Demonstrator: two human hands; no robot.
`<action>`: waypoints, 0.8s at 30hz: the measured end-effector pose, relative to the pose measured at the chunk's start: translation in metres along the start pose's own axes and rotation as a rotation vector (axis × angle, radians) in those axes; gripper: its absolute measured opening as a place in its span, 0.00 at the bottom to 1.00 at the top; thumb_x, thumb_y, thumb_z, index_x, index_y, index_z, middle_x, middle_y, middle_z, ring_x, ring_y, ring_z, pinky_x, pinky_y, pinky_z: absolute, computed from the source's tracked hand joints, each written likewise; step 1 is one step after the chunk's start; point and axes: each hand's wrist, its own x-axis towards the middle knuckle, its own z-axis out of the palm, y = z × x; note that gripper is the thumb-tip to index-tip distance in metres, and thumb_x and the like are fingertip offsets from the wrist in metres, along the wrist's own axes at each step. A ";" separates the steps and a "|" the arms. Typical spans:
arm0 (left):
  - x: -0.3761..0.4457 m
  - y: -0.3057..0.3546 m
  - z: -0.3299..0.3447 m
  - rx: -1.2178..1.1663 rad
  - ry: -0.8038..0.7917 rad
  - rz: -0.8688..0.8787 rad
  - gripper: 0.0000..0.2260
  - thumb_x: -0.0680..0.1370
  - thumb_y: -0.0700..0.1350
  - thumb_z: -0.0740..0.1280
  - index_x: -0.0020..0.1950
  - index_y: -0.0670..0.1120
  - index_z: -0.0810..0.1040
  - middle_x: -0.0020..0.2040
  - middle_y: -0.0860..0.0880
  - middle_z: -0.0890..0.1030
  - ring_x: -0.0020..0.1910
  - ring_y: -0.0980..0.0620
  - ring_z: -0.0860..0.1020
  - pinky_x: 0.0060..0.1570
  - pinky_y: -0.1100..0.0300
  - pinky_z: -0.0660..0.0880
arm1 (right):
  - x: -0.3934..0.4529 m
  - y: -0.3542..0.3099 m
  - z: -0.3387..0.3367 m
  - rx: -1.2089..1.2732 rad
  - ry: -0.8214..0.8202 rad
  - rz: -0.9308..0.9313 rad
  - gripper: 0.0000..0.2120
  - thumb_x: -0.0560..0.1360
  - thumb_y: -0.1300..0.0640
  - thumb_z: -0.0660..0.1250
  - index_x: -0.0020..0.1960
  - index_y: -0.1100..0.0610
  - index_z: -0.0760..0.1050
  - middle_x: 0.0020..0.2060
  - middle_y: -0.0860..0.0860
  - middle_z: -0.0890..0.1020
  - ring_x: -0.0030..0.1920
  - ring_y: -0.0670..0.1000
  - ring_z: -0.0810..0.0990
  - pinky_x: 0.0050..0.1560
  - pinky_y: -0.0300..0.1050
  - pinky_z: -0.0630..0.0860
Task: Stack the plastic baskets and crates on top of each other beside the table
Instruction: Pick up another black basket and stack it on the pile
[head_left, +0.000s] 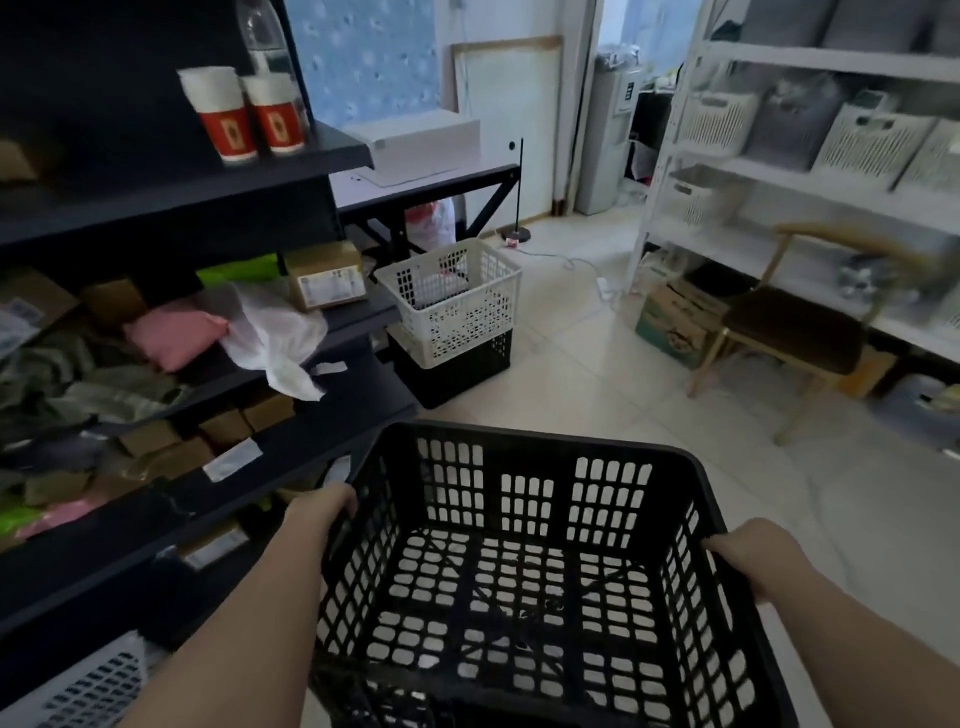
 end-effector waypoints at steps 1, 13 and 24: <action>0.023 0.021 0.000 0.029 -0.009 0.019 0.25 0.79 0.37 0.59 0.75 0.39 0.58 0.75 0.38 0.62 0.70 0.38 0.66 0.68 0.51 0.67 | 0.014 -0.017 -0.007 -0.003 0.015 0.006 0.12 0.67 0.56 0.70 0.35 0.66 0.75 0.34 0.63 0.83 0.37 0.61 0.83 0.45 0.55 0.82; 0.149 0.293 -0.021 -0.206 -0.024 0.037 0.11 0.73 0.40 0.65 0.52 0.40 0.66 0.39 0.41 0.68 0.36 0.44 0.70 0.46 0.55 0.66 | 0.186 -0.218 -0.069 0.044 0.074 0.012 0.19 0.70 0.47 0.69 0.35 0.63 0.75 0.35 0.61 0.82 0.37 0.58 0.82 0.39 0.47 0.79; 0.279 0.508 -0.041 -0.533 0.224 0.063 0.21 0.68 0.42 0.69 0.59 0.37 0.74 0.53 0.38 0.78 0.52 0.38 0.78 0.52 0.52 0.75 | 0.454 -0.431 -0.085 0.083 -0.107 -0.008 0.26 0.61 0.43 0.73 0.43 0.65 0.78 0.38 0.63 0.83 0.38 0.62 0.84 0.46 0.58 0.82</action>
